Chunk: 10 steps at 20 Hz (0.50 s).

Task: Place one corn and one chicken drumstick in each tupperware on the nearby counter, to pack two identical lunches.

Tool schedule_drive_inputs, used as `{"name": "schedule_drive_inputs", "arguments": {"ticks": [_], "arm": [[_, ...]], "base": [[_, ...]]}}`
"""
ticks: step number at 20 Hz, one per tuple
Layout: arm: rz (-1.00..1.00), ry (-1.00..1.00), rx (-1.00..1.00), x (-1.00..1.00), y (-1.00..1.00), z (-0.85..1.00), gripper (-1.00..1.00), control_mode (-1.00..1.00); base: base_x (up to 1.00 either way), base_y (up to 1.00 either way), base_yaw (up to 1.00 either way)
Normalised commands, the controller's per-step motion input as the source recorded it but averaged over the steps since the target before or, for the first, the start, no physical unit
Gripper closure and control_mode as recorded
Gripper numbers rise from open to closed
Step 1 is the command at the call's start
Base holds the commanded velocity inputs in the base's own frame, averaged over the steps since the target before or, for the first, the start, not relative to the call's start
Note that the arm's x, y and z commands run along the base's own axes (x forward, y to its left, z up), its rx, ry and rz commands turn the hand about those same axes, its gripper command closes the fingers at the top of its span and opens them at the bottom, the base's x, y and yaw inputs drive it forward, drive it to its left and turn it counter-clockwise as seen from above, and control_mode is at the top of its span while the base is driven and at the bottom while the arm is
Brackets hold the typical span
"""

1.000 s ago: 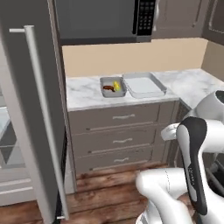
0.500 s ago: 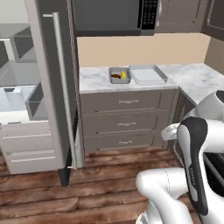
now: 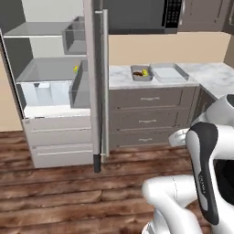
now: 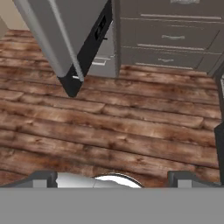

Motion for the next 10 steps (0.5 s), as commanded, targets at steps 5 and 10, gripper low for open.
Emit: {"name": "schedule_drive_inputs", "arguments": {"ticks": [5,10], "arm": [[0.0,0.0,0.0,0.0,0.0,0.0,-1.0,1.0],[0.0,0.0,0.0,0.0,0.0,0.0,-1.0,1.0]], "base": [[-0.29,0.9,0.0],[-0.63,0.7,0.0]]}}
